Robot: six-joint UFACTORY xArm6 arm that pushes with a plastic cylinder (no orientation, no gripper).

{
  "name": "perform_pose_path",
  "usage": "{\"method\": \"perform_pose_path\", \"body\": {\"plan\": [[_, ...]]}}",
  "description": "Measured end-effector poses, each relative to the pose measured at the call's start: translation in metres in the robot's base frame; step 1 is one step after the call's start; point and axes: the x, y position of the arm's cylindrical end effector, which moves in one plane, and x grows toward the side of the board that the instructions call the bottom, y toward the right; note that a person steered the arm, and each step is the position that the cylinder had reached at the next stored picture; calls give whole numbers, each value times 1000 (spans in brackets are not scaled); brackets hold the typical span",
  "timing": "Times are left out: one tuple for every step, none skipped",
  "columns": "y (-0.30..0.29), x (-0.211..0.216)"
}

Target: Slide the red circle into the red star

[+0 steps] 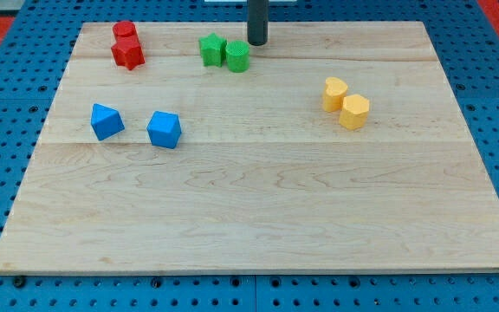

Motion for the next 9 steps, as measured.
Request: {"method": "perform_pose_path", "body": {"plan": [[0, 0], [-2, 5], [-3, 9], [5, 8], [7, 2], [4, -3], [-34, -30], [-68, -41], [-115, -42]]}}
